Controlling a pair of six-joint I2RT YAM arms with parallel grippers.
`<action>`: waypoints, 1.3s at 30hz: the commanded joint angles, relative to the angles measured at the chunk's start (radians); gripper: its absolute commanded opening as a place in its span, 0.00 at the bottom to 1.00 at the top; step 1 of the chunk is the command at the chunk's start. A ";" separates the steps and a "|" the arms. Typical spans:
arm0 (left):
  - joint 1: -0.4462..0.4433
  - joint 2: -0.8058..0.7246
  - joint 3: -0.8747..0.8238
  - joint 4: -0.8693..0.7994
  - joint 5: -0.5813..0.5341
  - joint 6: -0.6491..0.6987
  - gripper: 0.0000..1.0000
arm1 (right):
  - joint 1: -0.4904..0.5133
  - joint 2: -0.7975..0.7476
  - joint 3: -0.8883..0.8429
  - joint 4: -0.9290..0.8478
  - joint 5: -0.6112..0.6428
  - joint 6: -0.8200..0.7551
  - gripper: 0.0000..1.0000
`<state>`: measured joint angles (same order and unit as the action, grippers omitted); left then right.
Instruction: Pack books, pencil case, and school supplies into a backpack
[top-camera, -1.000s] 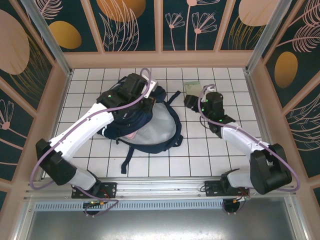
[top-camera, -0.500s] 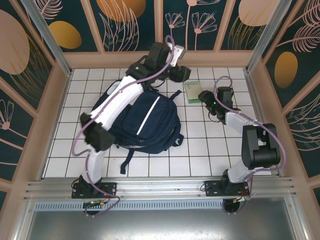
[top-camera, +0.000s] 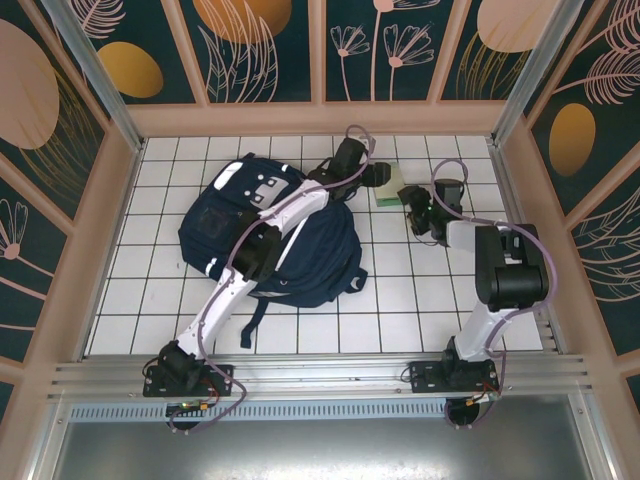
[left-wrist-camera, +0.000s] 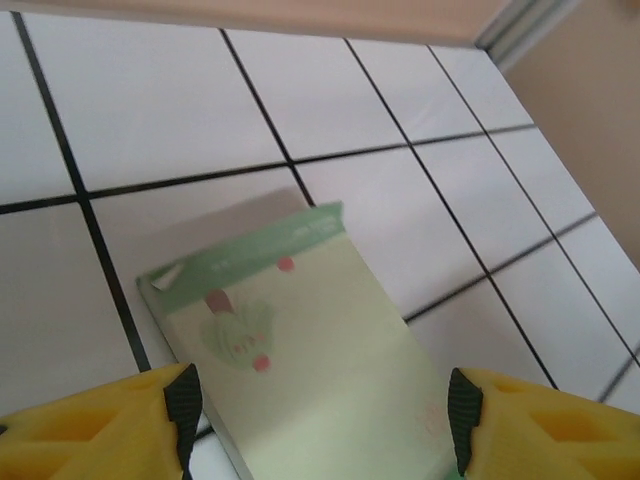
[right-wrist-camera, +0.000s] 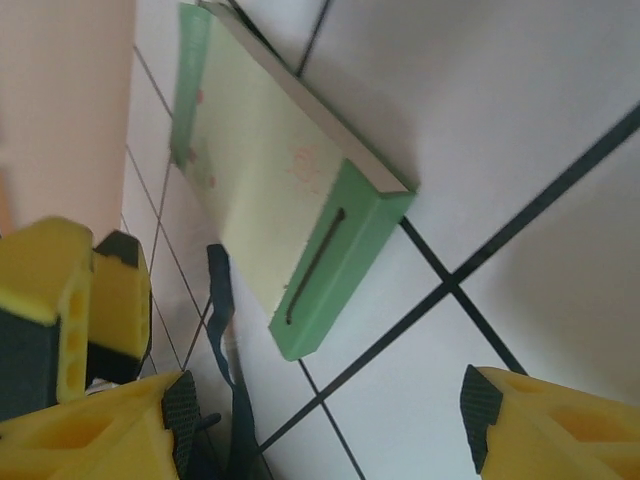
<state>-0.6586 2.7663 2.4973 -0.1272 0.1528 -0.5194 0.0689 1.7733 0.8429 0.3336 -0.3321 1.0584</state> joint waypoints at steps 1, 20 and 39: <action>0.011 -0.007 0.037 0.162 -0.027 -0.066 0.68 | -0.008 0.031 0.051 0.030 -0.016 0.031 0.71; 0.012 -0.039 -0.153 0.168 0.126 -0.299 0.72 | -0.087 0.442 0.711 -0.389 -0.153 -0.501 0.71; 0.012 0.028 -0.109 0.127 0.253 -0.354 0.73 | -0.032 0.403 0.607 -0.309 -0.320 -0.400 0.69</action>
<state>-0.6403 2.7678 2.3753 0.0105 0.3656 -0.8627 0.0139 2.2154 1.4937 0.0231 -0.5488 0.6147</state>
